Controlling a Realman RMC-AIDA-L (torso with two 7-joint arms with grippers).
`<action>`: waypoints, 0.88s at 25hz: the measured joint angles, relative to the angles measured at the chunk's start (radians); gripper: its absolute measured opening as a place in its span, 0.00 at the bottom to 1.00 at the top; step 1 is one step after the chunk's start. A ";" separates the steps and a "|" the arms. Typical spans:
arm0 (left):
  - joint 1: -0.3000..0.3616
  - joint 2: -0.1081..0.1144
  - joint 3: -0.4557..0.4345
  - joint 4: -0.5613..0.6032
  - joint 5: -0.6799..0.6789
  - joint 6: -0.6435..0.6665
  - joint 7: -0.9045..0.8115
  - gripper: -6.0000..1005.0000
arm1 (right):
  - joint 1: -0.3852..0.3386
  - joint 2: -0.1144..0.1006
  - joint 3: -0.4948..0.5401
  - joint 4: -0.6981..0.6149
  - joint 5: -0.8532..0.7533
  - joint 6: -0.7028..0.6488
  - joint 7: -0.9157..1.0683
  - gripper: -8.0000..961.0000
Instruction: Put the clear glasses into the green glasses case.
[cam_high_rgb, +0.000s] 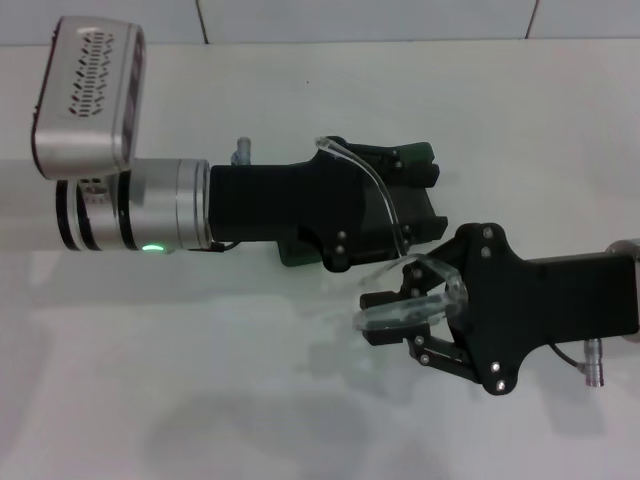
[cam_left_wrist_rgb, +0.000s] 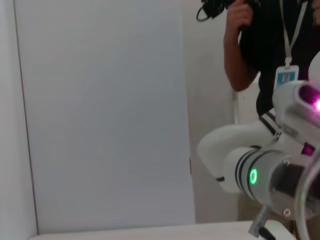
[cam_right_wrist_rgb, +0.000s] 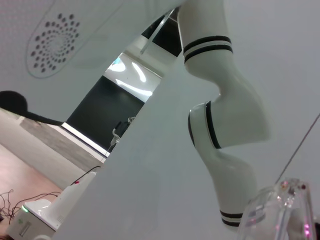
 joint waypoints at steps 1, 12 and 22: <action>0.001 0.000 0.000 0.000 -0.004 0.003 0.001 0.47 | 0.002 -0.001 0.000 0.002 0.001 0.000 0.003 0.13; 0.030 0.003 0.000 -0.004 -0.064 0.060 0.037 0.47 | 0.006 -0.006 0.000 0.020 -0.003 0.037 0.063 0.13; 0.069 0.017 0.000 -0.012 -0.138 0.121 0.051 0.47 | 0.000 -0.007 0.000 0.045 -0.009 0.064 0.083 0.15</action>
